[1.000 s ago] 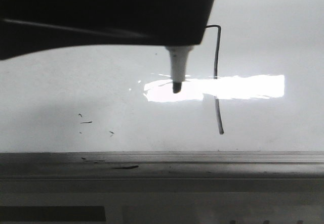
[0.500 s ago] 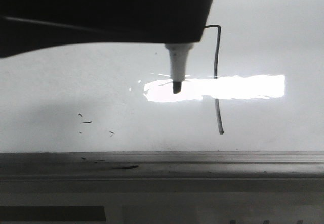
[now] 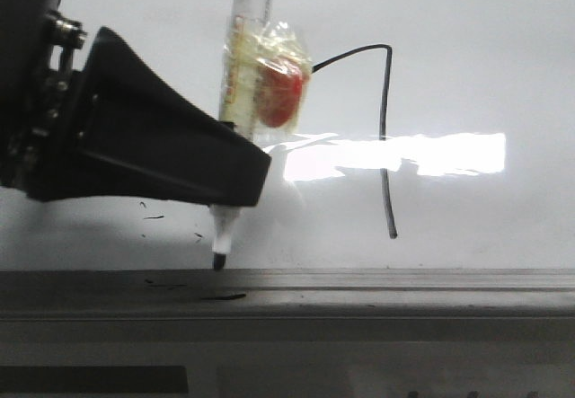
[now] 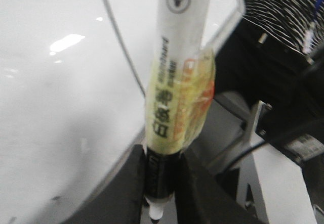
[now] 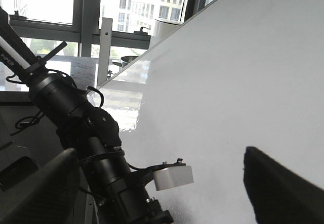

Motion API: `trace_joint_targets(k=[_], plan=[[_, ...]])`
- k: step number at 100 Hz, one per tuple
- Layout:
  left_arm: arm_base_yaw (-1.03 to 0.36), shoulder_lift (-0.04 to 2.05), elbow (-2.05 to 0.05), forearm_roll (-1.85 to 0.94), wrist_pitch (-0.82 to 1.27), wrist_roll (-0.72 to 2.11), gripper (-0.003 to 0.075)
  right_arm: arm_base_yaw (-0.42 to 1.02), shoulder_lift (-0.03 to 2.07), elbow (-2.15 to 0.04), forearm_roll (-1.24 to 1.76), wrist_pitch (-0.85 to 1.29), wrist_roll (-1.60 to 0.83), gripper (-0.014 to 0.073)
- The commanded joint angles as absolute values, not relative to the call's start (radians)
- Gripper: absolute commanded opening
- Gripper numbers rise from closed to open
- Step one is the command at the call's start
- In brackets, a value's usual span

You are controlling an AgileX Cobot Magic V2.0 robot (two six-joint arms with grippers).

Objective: Write number 7 on whiteboard

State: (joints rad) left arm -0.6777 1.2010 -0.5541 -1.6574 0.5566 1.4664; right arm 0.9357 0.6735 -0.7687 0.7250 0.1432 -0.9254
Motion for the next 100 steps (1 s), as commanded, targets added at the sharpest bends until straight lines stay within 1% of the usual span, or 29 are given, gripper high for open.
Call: trace_joint_targets(k=[1, 6, 9, 11, 14, 15, 16, 18, 19, 20, 23, 25, 39, 46, 67, 100], plan=[[-0.694, 1.189, -0.608, -1.695, 0.485, 1.39, -0.0021, 0.938, 0.668, -0.802, 0.734, 0.084, -0.933, 0.0547], [-0.718, 1.189, -0.624, -1.695, 0.422, 1.369, -0.0021, 0.938, 0.668, -0.802, 0.734, 0.086, -0.933, 0.0466], [-0.741, 1.189, -0.633, -1.695, 0.387, 1.363, -0.0021, 0.938, 0.668, -0.802, 0.734, 0.086, -0.933, 0.0384], [-0.757, 1.189, -0.64, -1.695, 0.36, 1.361, -0.0021, 0.938, 0.668, -0.802, 0.734, 0.086, -0.933, 0.0346], [-0.781, 1.189, -0.65, -1.695, 0.319, 1.358, -0.0021, 0.938, 0.668, -0.802, 0.734, 0.086, -0.933, 0.024], [-0.788, 1.189, -0.651, -1.695, 0.308, 1.358, -0.0021, 0.938, 0.668, -0.802, 0.734, 0.086, -0.933, 0.0218], [-0.801, 1.189, -0.653, -1.695, 0.285, 1.356, -0.0021, 0.938, 0.668, -0.802, 0.734, 0.086, -0.933, 0.0173], [-0.822, 1.189, -0.658, -1.695, 0.247, 1.354, -0.0021, 0.938, 0.668, -0.802, 0.734, 0.086, -0.933, 0.0127], [-0.829, 1.189, -0.662, -1.695, 0.234, 1.351, -0.0021, 0.938, 0.668, -0.802, 0.734, 0.086, -0.933, 0.0082], [-0.836, 1.189, -0.663, -1.695, 0.207, 1.348, -0.0021, 0.938, 0.668, -0.802, 0.734, 0.086, -0.933, 0.0059], [-0.87, 1.189, -0.665, -1.703, 0.144, 1.331, -0.0021, 0.938, 0.668, -0.802, 0.734, 0.086, -0.933, -0.0046], [-0.891, 1.189, -0.667, -1.709, 0.094, 1.321, -0.0021, 0.938, 0.668, -0.802, 0.734, 0.086, -0.933, -0.0072], [-0.995, 1.189, -0.667, -1.807, -0.209, 1.319, -0.0021, 0.938, 0.668, -0.802, 0.732, 0.086, -0.933, -0.0064], [-1.019, 1.189, -0.667, -1.822, -0.283, 1.321, -0.002, 0.938, 0.668, -0.802, 0.732, 0.086, -0.933, -0.0064], [-1.008, 1.204, -0.667, -1.82, -0.33, 1.321, -0.002, 0.938, 0.668, -0.802, 0.732, 0.082, -0.933, -0.0064], [-0.959, 1.261, -0.667, -1.843, -0.349, 1.321, -0.002, 0.938, 0.668, -0.802, 0.732, 0.084, -0.933, -0.0064]])
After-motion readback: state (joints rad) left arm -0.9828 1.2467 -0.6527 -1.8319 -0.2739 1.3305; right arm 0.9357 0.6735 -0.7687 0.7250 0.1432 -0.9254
